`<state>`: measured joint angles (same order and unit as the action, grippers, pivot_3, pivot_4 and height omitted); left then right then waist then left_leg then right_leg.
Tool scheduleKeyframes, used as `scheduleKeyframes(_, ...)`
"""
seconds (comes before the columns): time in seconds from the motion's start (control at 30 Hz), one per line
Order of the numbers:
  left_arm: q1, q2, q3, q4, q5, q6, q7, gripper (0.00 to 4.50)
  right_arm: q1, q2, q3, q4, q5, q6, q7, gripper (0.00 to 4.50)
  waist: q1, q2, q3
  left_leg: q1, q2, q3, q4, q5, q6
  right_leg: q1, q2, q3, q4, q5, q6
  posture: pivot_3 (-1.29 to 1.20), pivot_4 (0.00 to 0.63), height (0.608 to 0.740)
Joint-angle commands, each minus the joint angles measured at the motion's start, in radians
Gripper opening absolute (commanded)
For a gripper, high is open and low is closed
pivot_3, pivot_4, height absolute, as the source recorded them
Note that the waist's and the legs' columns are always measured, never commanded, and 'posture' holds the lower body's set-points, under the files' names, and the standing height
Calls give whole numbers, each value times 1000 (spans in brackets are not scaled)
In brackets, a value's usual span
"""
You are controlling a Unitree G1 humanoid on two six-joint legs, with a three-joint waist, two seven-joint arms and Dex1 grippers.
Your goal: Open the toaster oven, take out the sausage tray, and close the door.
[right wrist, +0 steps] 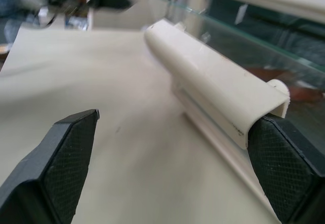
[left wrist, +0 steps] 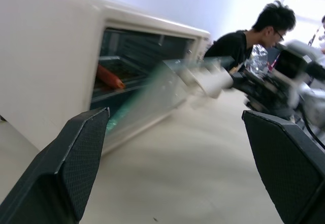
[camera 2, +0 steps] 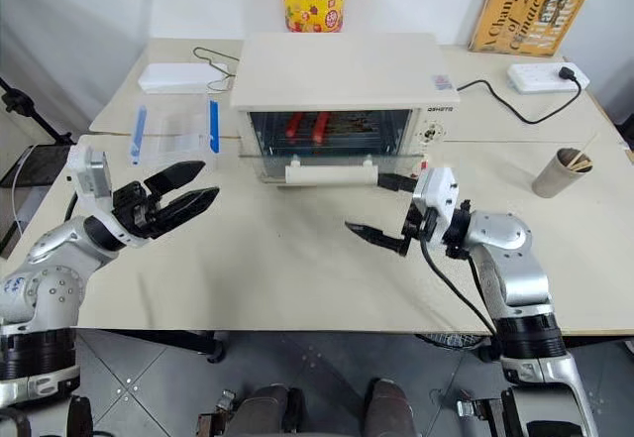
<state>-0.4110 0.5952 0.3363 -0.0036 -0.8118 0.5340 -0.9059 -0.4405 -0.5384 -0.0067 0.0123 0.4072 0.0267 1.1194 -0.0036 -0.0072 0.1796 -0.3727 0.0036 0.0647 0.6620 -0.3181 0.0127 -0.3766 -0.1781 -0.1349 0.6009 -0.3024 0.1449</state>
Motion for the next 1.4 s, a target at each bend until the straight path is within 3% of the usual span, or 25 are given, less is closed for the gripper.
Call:
scheduleKeyframes(0.03, -90, -30, -6, 75, 5, -21, 6, 3628, -7, 3, 7, -12, -14, -81, 29, 4500, 0, 0, 0, 0, 0, 0, 0, 0, 0, 0, 0, 0, 0, 0, 0, 0, 150, 740)
scheduleKeyframes(0.43, -308, -141, -132, 352, 175, -189, -82, 14, 1, 8, 18, 19, -53, -158, 23, 4500, -2, -1, 0, -1, 0, 1, 1, 0, 0, 0, 1, -1, 0, 0, 0, 0, 150, 740)
scheduleKeyframes(0.8, -297, -159, -217, 373, 247, -217, -190, 14, 108, -22, -32, -67, -43, -117, -78, 4500, 4, -1, 1, -2, 1, 1, 2, 0, 0, 0, 1, -1, -1, 0, 0, 0, 150, 740)
scheduleKeyframes(1.0, -219, -146, -316, 371, 340, -274, -274, 14, 448, -101, -234, -210, -41, -62, -182, 4500, 31, -1, 0, -2, 0, 0, 1, -1, 1, 1, 1, -1, -1, 0, 0, 0, 150, 740)
scheduleKeyframes(1.1, -186, -165, -324, 365, 357, -286, -259, 14, 542, -129, -304, -236, -35, -52, -205, 4500, 29, -1, 1, -3, -1, 2, 3, -1, 2, 1, 1, 0, -4, 1, 2, 0, 150, 740)
scheduleKeyframes(1.27, -150, -166, -345, 356, 388, -320, -273, 14, 565, -142, -338, -246, -36, -49, -226, 4500, 20, -1, 1, 1, 2, 3, 4, -1, 2, 2, 2, 3, -2, 2, 2, 0, 150, 740)
scheduleKeyframes(1.4, -67, -169, -338, 325, 438, -449, -234, 14, 373, -152, -245, -273, -169, -50, -321, 4500, 3, -1, 0, 1, 2, 2, 3, -2, 2, 1, 2, 6, -3, 2, 2, 0, 150, 740)
